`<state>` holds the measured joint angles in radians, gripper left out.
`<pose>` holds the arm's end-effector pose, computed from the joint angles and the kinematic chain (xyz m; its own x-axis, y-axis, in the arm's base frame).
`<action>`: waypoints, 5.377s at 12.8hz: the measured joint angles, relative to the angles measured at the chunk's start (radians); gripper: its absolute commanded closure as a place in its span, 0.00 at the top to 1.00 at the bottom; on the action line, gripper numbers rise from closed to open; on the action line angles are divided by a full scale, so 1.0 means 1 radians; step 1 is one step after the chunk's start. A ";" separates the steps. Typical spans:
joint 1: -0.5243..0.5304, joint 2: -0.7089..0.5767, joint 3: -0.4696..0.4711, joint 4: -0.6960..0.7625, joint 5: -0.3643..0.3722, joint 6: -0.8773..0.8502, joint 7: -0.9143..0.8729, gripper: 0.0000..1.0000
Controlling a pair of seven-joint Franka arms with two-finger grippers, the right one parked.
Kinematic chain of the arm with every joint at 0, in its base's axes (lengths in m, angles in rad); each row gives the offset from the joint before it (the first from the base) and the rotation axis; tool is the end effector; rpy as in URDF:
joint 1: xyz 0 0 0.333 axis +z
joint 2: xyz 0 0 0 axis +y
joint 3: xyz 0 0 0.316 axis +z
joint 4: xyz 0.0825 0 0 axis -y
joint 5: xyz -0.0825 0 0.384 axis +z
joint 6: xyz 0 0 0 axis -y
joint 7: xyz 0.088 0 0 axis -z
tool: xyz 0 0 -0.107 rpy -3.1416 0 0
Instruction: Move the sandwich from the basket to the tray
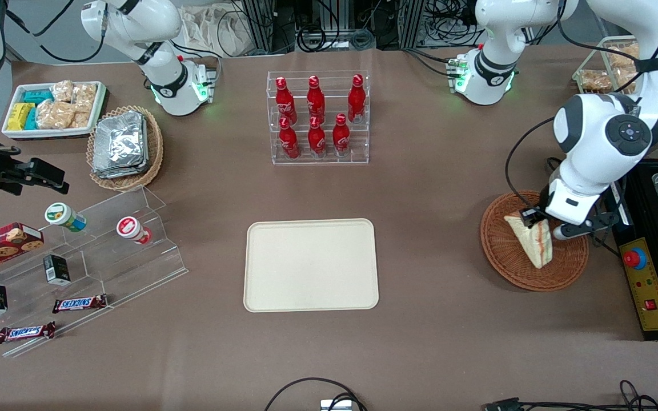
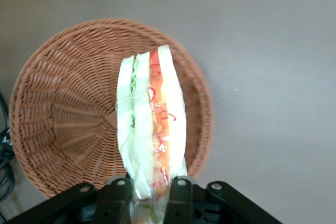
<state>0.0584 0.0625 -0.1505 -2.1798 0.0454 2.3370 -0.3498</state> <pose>0.5495 -0.0495 0.3711 0.9692 0.2258 0.0982 0.2261 -0.9741 0.0080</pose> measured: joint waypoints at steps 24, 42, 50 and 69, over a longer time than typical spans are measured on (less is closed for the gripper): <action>-0.360 0.547 -0.292 0.665 0.284 -0.223 -0.469 0.09; -0.425 0.768 -0.289 0.758 0.339 -0.125 -0.510 0.31; -0.441 0.774 -0.290 0.759 0.407 -0.124 -0.577 1.00; -0.089 0.390 -0.275 0.825 0.253 -0.544 -0.540 1.00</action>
<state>-0.0306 0.4526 -0.4252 -1.3548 0.2984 1.7930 -0.8902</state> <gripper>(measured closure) 0.000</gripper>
